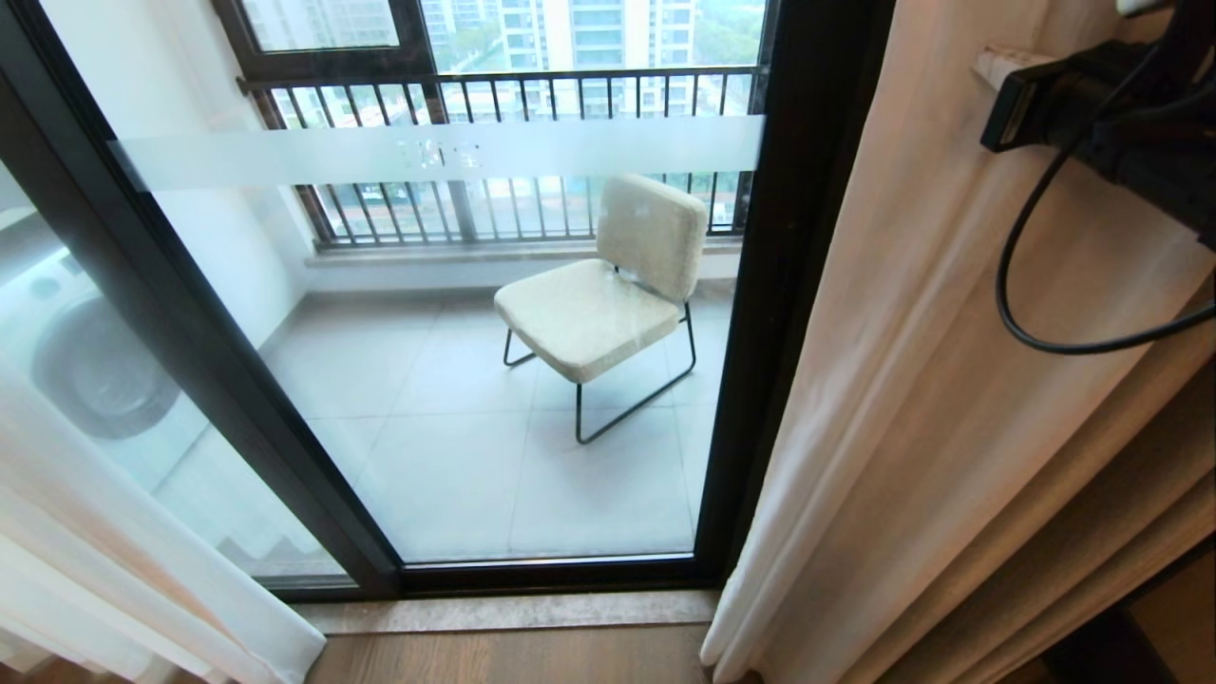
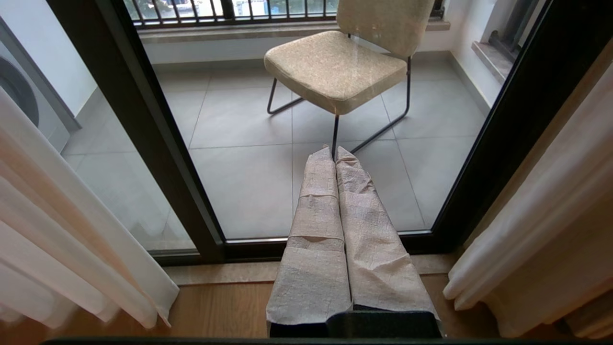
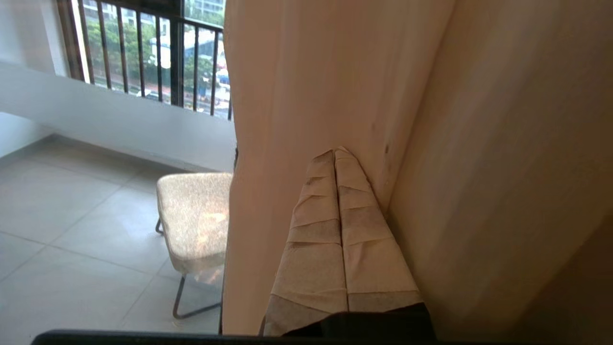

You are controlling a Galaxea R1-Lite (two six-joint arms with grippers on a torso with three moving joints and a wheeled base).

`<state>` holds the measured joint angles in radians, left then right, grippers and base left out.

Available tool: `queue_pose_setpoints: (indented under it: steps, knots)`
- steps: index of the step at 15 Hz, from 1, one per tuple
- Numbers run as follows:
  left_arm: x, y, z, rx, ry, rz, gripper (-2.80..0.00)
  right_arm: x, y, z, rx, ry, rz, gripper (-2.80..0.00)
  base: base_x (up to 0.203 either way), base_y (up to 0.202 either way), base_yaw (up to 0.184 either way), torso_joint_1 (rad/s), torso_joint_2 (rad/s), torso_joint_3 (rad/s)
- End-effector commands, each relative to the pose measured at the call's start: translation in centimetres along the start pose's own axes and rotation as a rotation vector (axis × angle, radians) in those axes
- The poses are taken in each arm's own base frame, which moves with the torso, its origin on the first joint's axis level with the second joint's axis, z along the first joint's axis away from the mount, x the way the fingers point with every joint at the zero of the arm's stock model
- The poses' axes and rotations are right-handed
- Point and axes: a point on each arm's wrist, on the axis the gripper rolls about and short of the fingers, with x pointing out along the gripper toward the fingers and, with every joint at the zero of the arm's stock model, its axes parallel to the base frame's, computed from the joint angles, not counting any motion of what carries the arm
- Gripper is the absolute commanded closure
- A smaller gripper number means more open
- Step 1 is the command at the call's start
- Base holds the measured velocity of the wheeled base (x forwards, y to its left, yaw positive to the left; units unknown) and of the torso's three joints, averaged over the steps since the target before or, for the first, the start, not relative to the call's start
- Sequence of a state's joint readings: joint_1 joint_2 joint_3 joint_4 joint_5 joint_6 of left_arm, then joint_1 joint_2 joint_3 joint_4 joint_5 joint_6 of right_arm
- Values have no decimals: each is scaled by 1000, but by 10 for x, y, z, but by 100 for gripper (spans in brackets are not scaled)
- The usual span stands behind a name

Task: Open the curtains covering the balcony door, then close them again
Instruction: Pull the inner curtains open on both sides

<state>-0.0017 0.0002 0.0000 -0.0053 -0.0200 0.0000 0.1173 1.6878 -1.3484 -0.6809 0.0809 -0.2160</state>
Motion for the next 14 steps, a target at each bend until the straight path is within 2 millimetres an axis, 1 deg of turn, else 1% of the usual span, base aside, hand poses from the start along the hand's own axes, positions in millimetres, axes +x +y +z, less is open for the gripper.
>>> queue_pose_setpoints:
  steps: [1, 3, 7, 14]
  knots:
    - [0, 0, 0, 0, -1, 0, 0, -13, -4, 2, -6, 15, -12, 0, 0, 0, 0, 0, 0, 0]
    - [0, 0, 0, 0, -1, 0, 0, -19, -9, -2, -12, 44, -25, 0, 0, 0, 0, 0, 0, 0]
    - [0, 0, 0, 0, -1, -1, 0, -22, -24, -8, -47, 76, -67, 0, 0, 0, 0, 0, 0, 0]
    - [0, 0, 0, 0, -1, 0, 0, -26, -58, -21, -79, 121, -170, 0, 0, 0, 0, 0, 0, 0]
